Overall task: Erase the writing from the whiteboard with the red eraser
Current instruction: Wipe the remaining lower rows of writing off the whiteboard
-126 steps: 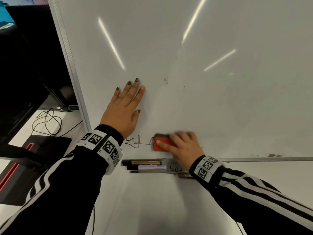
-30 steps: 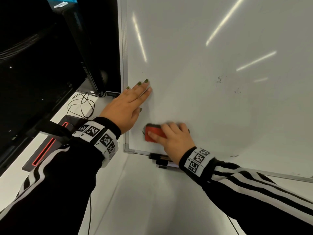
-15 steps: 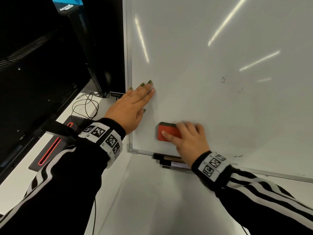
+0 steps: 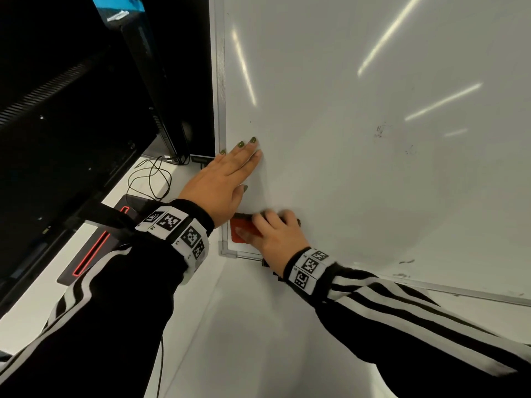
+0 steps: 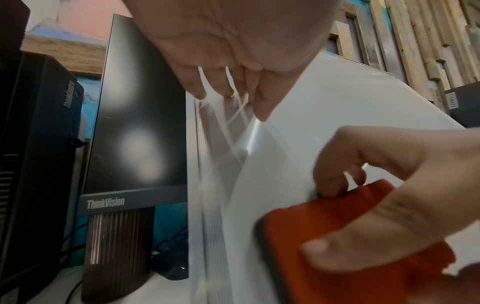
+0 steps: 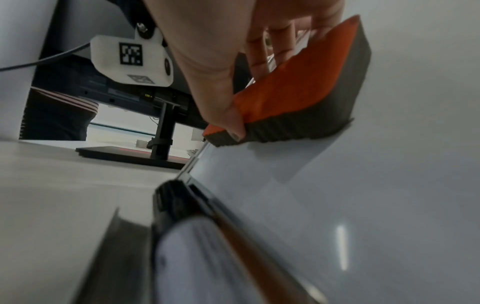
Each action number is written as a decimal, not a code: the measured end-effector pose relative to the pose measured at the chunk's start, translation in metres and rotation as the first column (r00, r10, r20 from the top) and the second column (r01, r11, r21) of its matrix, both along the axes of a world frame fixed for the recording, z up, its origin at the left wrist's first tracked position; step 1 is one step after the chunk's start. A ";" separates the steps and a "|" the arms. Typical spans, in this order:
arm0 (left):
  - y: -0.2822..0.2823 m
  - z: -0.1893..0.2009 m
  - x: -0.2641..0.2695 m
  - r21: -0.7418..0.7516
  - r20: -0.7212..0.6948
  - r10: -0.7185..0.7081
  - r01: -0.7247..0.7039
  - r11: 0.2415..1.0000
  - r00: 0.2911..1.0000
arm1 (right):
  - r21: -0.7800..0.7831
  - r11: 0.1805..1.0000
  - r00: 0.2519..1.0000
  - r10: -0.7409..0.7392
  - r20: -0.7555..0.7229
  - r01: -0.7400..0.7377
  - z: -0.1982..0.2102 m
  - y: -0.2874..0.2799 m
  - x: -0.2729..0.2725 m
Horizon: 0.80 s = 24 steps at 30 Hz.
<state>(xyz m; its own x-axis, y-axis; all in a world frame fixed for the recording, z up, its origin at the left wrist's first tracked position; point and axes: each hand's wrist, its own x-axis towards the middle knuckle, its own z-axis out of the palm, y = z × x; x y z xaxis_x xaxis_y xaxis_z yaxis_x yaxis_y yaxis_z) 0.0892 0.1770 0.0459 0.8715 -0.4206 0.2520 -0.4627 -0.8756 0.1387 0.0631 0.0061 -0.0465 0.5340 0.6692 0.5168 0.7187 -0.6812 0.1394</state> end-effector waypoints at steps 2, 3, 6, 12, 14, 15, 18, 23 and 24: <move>0.002 -0.001 0.000 0.009 -0.003 -0.003 0.003 1.000 1.000 | -0.058 0.998 0.999 0.003 -0.035 -0.005 0.001 -0.022 -0.002; 0.003 -0.003 0.000 0.007 -0.004 -0.001 0.001 1.000 1.000 | -0.086 0.996 0.999 -0.012 -0.052 0.007 0.000 -0.036 -0.003; -0.004 -0.010 -0.005 -0.040 -0.031 0.044 -0.046 0.998 0.999 | -0.110 0.992 0.994 -0.077 -0.074 0.068 -0.003 -0.077 -0.010; -0.034 -0.020 -0.016 -0.112 -0.041 0.170 -0.174 0.978 0.985 | -0.040 0.976 0.975 -0.218 -0.047 0.216 -0.004 -0.158 -0.026; -0.042 -0.020 -0.018 -0.052 -0.034 0.172 -0.174 0.983 0.984 | -0.016 0.961 0.960 -0.278 -0.044 0.277 -0.005 -0.175 -0.030; -0.047 -0.019 -0.020 -0.028 -0.038 0.180 -0.181 0.983 0.983 | 0.002 0.952 0.951 -0.307 -0.042 0.308 -0.006 -0.183 -0.031; -0.060 -0.016 -0.025 -0.062 -0.051 0.232 -0.235 0.970 0.971 | 0.038 0.922 0.923 -0.384 -0.035 0.386 -0.010 -0.205 -0.036; -0.089 -0.015 -0.034 -0.129 -0.065 0.153 -0.160 0.979 0.986 | 0.008 0.898 0.897 -0.439 -0.048 0.440 -0.011 -0.239 -0.045; -0.094 -0.017 -0.035 -0.129 -0.070 0.130 -0.138 0.982 0.989 | 0.006 0.894 0.893 -0.446 -0.065 0.447 -0.010 -0.244 -0.047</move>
<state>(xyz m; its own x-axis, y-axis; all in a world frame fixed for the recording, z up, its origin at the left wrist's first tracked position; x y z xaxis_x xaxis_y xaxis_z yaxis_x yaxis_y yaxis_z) 0.0540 0.0825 0.0289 0.9332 -0.2654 0.2421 -0.3296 -0.9009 0.2826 0.0162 -0.2381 -0.0566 0.8049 0.3425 0.4845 0.3446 -0.9346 0.0883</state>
